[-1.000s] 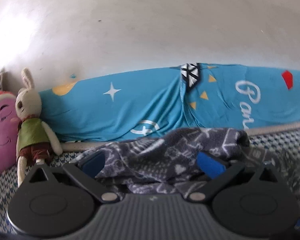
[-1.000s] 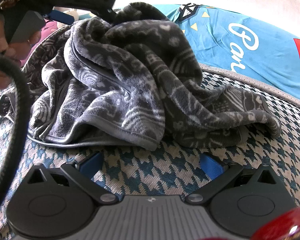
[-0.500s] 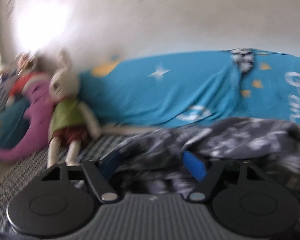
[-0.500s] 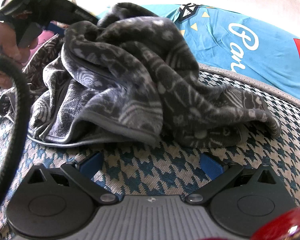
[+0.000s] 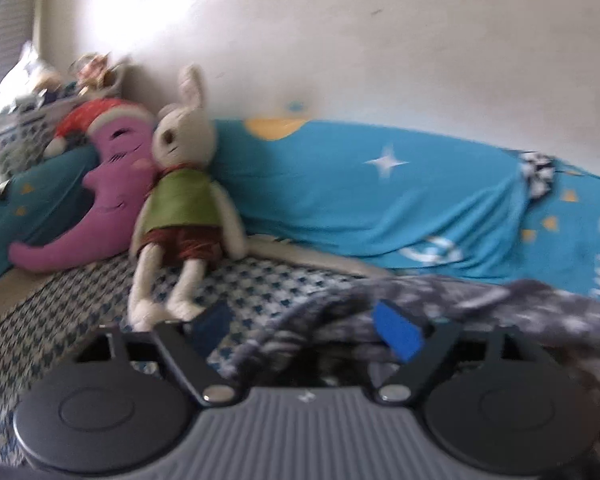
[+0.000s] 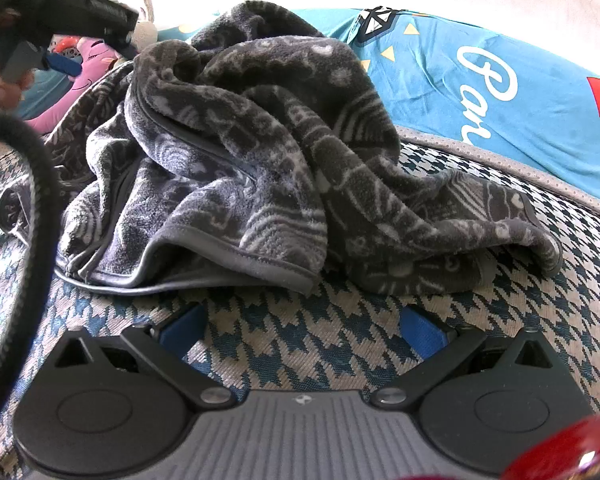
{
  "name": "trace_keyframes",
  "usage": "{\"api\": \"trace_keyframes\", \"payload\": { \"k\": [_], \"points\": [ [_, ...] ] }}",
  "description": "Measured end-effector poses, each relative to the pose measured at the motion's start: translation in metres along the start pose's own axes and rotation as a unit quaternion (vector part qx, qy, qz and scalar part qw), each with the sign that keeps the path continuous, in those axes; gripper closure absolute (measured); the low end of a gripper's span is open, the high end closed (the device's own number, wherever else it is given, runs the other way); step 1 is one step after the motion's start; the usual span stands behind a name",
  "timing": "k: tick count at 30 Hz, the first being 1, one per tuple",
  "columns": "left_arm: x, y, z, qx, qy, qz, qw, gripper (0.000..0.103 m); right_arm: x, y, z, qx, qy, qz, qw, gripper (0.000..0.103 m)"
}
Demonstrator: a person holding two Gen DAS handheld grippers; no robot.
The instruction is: Fold clothes
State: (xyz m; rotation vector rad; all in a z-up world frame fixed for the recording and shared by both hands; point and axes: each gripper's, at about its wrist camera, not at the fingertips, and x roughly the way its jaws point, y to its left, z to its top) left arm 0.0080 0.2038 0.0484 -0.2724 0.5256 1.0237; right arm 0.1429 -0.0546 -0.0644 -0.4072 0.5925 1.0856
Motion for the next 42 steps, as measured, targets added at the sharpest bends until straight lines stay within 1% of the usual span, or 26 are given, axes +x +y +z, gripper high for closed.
{"api": "trace_keyframes", "payload": {
  "k": [1, 4, 10, 15, 17, 22, 26, 28, 30, 32, 37, 39, 42],
  "points": [
    [-0.004, -0.002, -0.002, 0.002, 0.002, -0.007, 1.0, 0.013, 0.0, 0.0, 0.0, 0.0, 0.0, 0.0, 1.0, 0.0],
    [-0.014, -0.006, -0.009, 0.007, 0.007, -0.028, 0.9996, 0.011, 0.0, -0.001, 0.0, 0.0, 0.0, 0.0, 1.0, 0.0],
    [-0.035, -0.015, -0.023, 0.017, 0.018, -0.069, 0.9973, 0.011, 0.001, -0.012, -0.002, -0.001, 0.0, 0.0, 1.0, 0.0],
    [-0.04, -0.019, -0.033, 0.029, 0.024, -0.072, 0.9967, 0.011, 0.001, -0.012, -0.002, -0.001, -0.001, 0.0, 1.0, 0.0],
    [-0.042, -0.022, -0.036, 0.033, 0.026, -0.074, 0.9964, 0.006, 0.005, -0.012, -0.002, -0.001, -0.001, 0.0, 1.0, 0.0],
    [-0.042, -0.028, -0.04, 0.046, 0.023, -0.067, 0.9964, 0.002, 0.004, -0.006, -0.005, -0.005, 0.0, -0.003, 1.0, 0.0],
    [-0.037, -0.029, -0.04, 0.043, 0.031, -0.061, 0.9968, 0.0, 0.002, -0.006, 0.005, 0.013, 0.027, -0.004, 1.0, 0.0],
    [-0.034, -0.029, -0.04, 0.039, 0.035, -0.057, 0.997, 0.0, -0.002, -0.006, 0.012, 0.034, 0.034, -0.008, 0.999, 0.0],
    [-0.032, -0.028, -0.04, 0.032, 0.039, -0.055, 0.9972, 0.0, -0.009, -0.007, 0.021, 0.058, 0.025, -0.014, 0.998, 0.0],
    [-0.03, -0.027, -0.04, 0.026, 0.043, -0.055, 0.9972, 0.0, -0.018, -0.008, 0.032, 0.068, 0.009, -0.014, 0.998, 0.0],
    [-0.026, -0.026, -0.042, 0.021, 0.047, -0.044, 0.9977, 0.0, -0.029, -0.01, 0.056, 0.097, -0.021, 0.012, 0.995, 0.0],
    [-0.025, -0.026, -0.043, 0.02, 0.048, -0.04, 0.9979, 0.0, -0.027, -0.008, 0.062, 0.101, -0.019, 0.017, 0.995, 0.0],
    [-0.023, -0.027, -0.044, 0.019, 0.049, -0.034, 0.998, 0.0, -0.017, -0.004, 0.068, 0.093, -0.011, 0.004, 0.996, 0.0]
  ]
}}
